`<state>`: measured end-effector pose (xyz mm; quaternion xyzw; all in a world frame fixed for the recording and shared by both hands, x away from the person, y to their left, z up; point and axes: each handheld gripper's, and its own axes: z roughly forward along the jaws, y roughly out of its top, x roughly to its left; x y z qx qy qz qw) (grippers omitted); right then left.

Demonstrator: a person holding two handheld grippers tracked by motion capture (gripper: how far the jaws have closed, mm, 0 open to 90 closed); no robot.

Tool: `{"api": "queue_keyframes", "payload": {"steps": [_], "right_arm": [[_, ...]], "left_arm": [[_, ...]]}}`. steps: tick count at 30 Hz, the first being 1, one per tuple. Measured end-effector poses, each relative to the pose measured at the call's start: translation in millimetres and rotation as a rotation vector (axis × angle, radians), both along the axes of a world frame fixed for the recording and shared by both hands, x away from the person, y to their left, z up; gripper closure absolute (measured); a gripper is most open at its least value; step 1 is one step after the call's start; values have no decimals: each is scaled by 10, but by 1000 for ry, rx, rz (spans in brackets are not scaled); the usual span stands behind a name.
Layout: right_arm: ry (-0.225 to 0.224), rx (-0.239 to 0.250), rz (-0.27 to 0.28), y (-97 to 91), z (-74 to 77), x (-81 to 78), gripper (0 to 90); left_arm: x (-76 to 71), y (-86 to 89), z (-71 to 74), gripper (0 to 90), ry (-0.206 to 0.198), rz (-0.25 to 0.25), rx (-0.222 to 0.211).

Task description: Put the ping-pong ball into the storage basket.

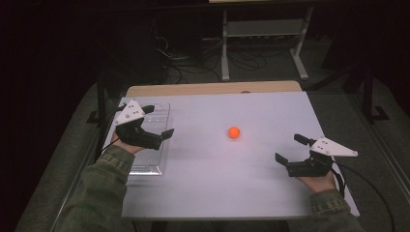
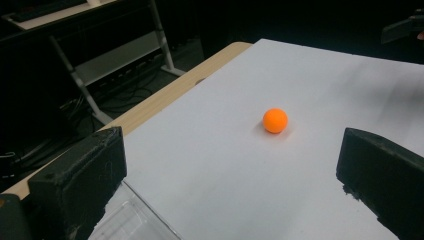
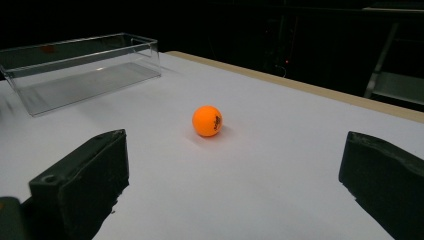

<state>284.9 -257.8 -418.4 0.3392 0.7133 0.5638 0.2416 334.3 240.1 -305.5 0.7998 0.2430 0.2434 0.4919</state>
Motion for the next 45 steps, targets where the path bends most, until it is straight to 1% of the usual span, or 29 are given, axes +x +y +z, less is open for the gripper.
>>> {"api": "queue_keyframes", "payload": {"steps": [8,10,11,13,14,18,22,27,35,36,40,45], "right_arm": [[1,7,0,-4,5,-4,0],[1,6,2,-4,5,-3,0],[0,5,2,-4,4,-4,0],[1,4,2,-3,2,-5,0],[1,4,2,-2,1,-5,0],[0,1,7,1,-1,-1,0],[1,0,9,0,0,-3,0],[3,4,9,-1,-1,-4,0],[1,4,8,2,-1,0,0],[0,9,8,-6,1,0,0],[1,9,11,-7,3,1,0],[1,10,13,-6,4,0,0]], "left_arm": [[65,-116,55,0,8,-28,25],[86,-139,61,0,24,-43,10],[99,-151,65,0,29,-42,5],[126,-181,87,0,24,-44,30],[134,-189,98,0,25,-45,36],[175,-233,169,0,18,-54,48],[218,-268,205,0,19,-60,68],[281,-318,210,0,28,-69,89],[376,-408,207,0,41,-80,107],[402,-444,204,0,46,-85,116],[430,-491,189,0,61,-99,121],[462,-548,184,0,73,-111,143]]}}
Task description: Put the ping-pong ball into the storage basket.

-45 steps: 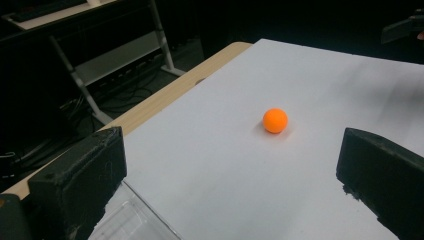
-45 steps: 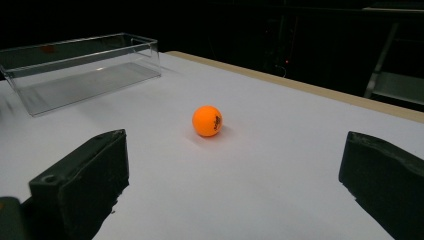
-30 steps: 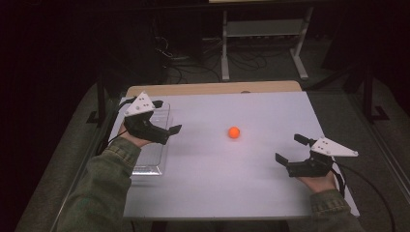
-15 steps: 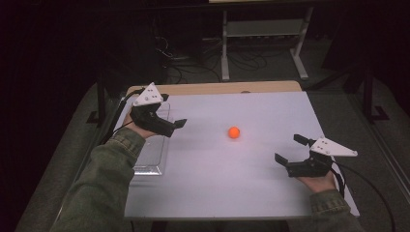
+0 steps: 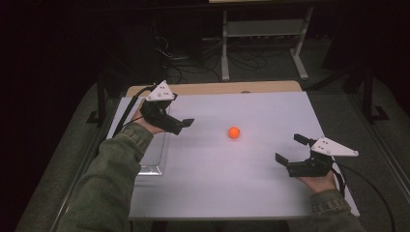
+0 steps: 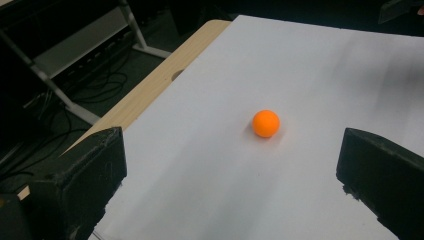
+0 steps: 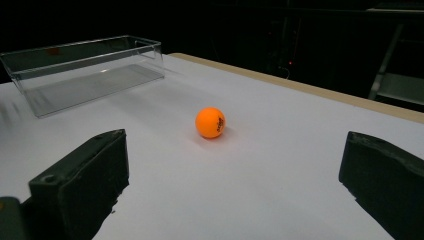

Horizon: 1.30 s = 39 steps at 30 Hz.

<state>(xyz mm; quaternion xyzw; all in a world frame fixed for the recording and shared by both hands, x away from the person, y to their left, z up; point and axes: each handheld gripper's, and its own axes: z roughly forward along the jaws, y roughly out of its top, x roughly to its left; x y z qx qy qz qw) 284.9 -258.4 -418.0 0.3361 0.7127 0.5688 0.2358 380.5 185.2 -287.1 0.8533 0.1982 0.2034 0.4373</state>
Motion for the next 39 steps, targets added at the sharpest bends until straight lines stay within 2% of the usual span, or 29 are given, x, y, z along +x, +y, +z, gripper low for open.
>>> {"api": "queue_keyframes", "payload": {"steps": [7,15,19,26,39], "right_arm": [[2,4,-1,-3,2,-4,0],[4,8,-6,-11,2,-8,0],[6,10,-5,-11,0,-7,0],[13,13,2,-6,-8,-3,0],[15,14,5,-10,-7,-6,0]], "left_arm": [[37,-83,46,0,5,-18,18],[88,-167,37,0,16,-34,52],[126,-214,38,0,18,-38,55],[218,-307,-8,0,43,-46,71],[283,-430,-43,0,67,-66,108]]}}
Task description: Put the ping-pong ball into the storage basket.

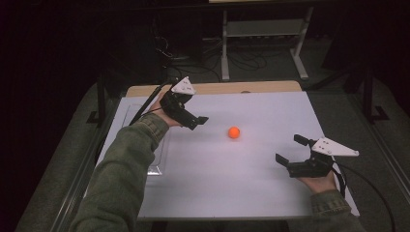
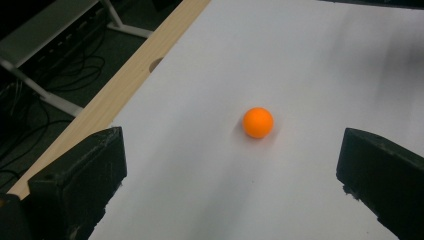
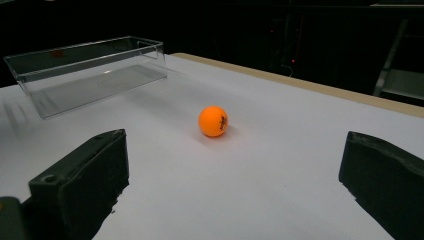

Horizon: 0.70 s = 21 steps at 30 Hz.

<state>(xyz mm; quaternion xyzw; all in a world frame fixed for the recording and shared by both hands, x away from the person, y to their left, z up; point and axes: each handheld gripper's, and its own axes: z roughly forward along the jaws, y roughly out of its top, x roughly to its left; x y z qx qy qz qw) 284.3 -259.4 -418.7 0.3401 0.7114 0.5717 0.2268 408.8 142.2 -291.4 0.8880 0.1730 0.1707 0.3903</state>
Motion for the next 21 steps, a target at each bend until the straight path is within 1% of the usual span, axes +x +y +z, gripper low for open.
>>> {"api": "queue_keyframes", "payload": {"steps": [2,12,16,21], "right_arm": [[1,0,1,0,-1,0,0],[2,6,4,-6,2,-2,0],[3,5,3,-7,1,-2,0],[4,5,5,-9,0,-1,0]], "left_arm": [[9,-17,0,0,3,-2,9],[45,-125,-12,0,10,-21,27],[51,-167,-15,0,-1,-27,34],[57,-203,-24,0,6,-37,44]]}}
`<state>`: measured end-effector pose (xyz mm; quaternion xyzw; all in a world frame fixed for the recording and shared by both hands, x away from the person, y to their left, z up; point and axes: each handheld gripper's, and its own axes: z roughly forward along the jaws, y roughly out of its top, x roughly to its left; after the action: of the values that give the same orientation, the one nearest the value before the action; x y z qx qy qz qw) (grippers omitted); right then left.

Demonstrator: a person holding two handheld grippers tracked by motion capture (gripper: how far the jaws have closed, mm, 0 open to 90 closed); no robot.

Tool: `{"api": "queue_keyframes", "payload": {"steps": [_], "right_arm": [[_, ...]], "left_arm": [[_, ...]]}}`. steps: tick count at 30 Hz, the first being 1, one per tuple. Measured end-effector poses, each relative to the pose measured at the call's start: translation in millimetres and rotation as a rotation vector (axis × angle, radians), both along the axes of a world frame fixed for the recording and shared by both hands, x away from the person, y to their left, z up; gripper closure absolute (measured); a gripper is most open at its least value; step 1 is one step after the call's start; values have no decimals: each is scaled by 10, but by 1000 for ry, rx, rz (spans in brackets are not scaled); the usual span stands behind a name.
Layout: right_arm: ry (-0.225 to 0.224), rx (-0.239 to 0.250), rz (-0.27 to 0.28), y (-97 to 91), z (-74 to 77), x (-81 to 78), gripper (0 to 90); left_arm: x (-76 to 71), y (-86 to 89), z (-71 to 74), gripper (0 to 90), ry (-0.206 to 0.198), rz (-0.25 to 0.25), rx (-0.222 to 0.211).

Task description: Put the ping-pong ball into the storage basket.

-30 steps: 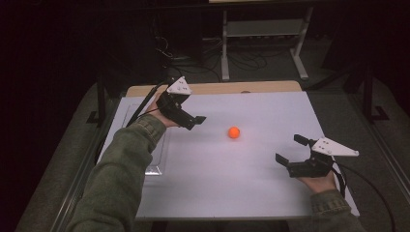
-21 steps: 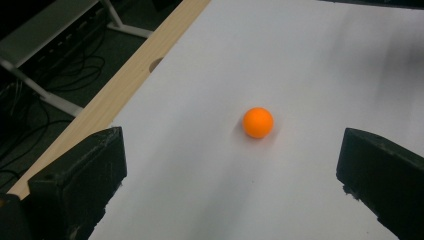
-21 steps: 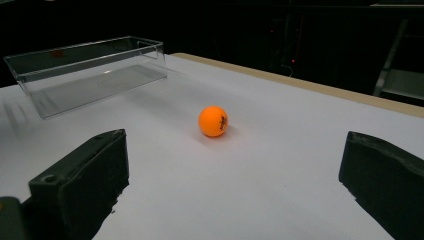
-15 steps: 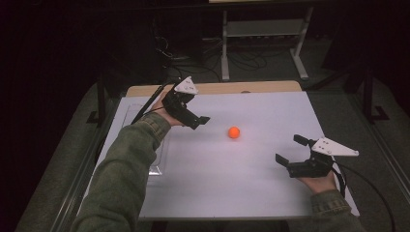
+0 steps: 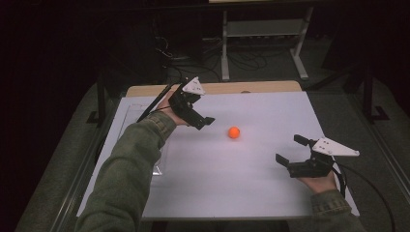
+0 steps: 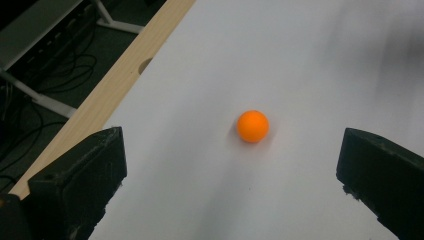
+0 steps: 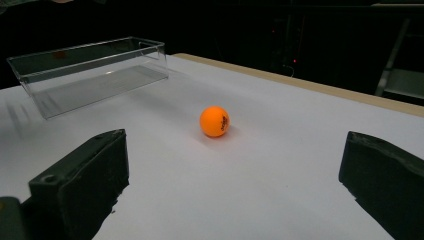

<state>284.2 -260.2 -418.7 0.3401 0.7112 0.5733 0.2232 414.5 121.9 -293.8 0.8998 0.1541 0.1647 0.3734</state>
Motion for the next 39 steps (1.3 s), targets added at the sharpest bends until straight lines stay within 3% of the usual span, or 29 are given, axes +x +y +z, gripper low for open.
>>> {"api": "queue_keyframes", "payload": {"steps": [39], "right_arm": [[9,-4,4,5,-10,-4,0]], "left_arm": [[114,-336,-136,0,36,-59,64]]}}
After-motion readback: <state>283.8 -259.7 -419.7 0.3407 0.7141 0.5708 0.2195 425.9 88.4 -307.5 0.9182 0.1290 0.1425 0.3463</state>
